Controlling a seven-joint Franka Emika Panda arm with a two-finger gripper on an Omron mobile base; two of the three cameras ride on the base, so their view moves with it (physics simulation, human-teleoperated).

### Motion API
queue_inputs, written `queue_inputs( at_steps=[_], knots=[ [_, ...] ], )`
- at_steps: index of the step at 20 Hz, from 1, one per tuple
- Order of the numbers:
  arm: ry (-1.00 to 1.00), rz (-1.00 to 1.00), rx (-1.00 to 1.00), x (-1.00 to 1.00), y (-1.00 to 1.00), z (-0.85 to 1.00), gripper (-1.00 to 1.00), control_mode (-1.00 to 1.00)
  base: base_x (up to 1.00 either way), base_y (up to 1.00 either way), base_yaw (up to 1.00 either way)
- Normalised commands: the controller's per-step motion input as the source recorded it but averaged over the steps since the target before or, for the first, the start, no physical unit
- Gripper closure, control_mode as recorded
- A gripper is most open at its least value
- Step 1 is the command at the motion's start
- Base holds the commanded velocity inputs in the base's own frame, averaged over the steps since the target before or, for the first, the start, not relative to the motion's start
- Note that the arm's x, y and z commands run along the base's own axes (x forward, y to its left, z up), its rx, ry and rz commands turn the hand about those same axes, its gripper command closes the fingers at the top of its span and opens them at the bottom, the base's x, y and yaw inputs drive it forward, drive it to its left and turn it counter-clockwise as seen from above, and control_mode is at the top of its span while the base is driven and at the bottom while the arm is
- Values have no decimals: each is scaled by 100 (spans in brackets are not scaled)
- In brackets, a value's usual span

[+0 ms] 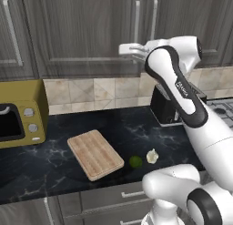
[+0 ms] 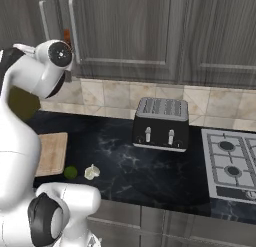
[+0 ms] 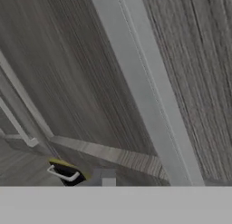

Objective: Open the cabinet. Place the bowl and condiment on the counter. Then place the lime and garlic on the cutting board.

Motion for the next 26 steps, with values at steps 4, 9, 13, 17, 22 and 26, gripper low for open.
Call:
queue_inputs(
  at_steps=[4,9,13,17,22,26],
  knots=[
    [4,0,-8,-71,100,0,100,-100,0,0,0],
    [3,0,-9,-69,100,-3,100,-100,0,0,0],
    [3,0,-11,-64,100,-6,100,-100,0,0,0],
    [3,0,-11,-69,100,-4,100,-100,0,0,0],
    [4,0,-13,-54,100,-8,100,-100,0,0,0],
    [5,0,-12,-53,100,-4,100,-100,0,0,0]
  ],
)
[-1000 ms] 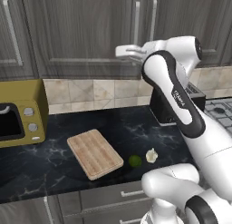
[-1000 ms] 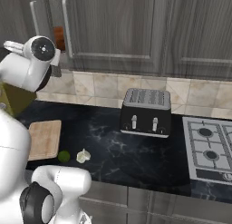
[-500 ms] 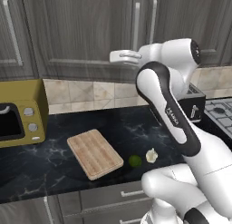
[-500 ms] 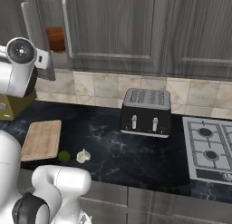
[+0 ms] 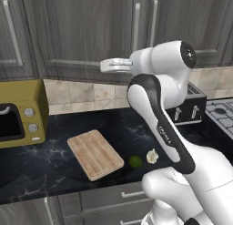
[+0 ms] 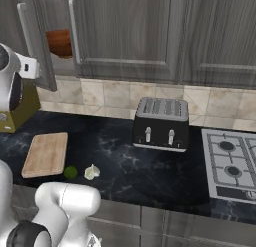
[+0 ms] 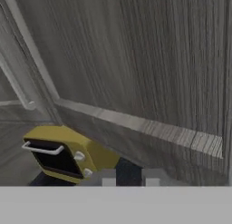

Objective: Open the cabinet. Place the bowl and condiment on the counter. Then place the lime and garlic on the cutting board.

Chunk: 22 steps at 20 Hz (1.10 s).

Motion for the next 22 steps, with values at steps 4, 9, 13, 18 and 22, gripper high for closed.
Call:
queue_inputs(
  at_steps=[4,9,13,18,22],
  knots=[
    [7,0,-11,-64,100,0,100,-100,0,0,0],
    [8,0,-12,-45,100,-5,100,-100,0,0,0],
    [12,0,-12,-3,100,-22,100,-100,0,0,0],
    [13,0,-7,0,98,-23,100,-100,0,0,0],
    [2,0,0,-43,-1,18,-100,-100,0,0,0]
  ],
)
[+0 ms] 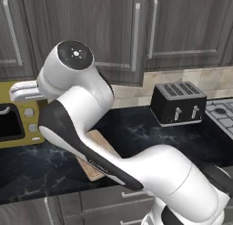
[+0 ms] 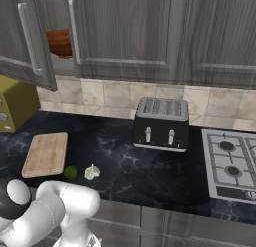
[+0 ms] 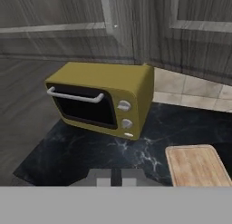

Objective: Open the cabinet. Place the bowl and condiment on the counter. Then place the lime and garlic on the cutting board.

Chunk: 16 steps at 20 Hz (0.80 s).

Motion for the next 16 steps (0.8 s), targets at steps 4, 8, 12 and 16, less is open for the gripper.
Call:
queue_inputs(
  at_steps=[4,8,12,16],
  knots=[
    [0,-1,6,-18,-79,6,-100,-100,0,0,0],
    [-2,0,15,1,-100,-1,-100,-100,0,0,0],
    [-1,0,17,8,-100,-10,-100,-100,0,0,0],
    [0,0,19,18,-100,-17,-100,-100,0,0,0]
  ],
)
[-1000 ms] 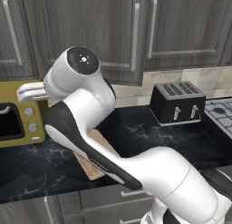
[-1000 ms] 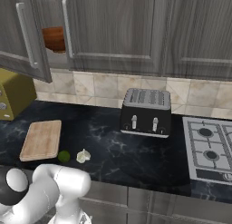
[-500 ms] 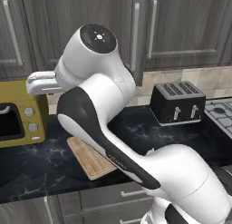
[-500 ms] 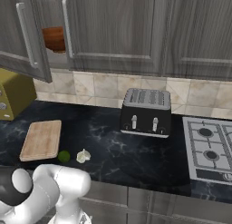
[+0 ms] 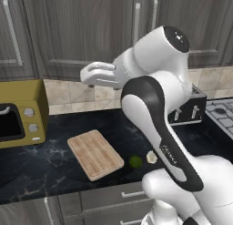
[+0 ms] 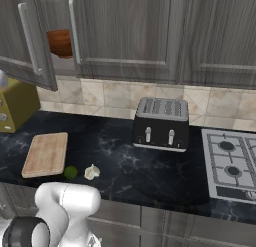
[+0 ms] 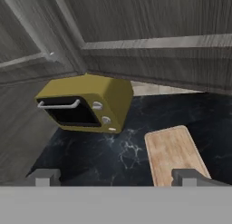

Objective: Open the cabinet. Place the bowl and condiment on the counter. Then place the lime and garlic on the cutting board.

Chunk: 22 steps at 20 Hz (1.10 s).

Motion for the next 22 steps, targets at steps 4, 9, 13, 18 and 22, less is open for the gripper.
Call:
queue_inputs(
  at_steps=[4,9,13,18,22],
  knots=[
    [0,0,20,22,-100,-9,-100,-100,0,0,0],
    [0,0,25,9,-100,0,-100,-100,0,0,0],
    [0,0,30,0,-91,21,-100,-100,0,0,0],
    [0,1,28,0,-78,48,-100,-100,0,0,0],
    [0,0,27,8,-57,35,-100,-100,0,0,0]
  ],
)
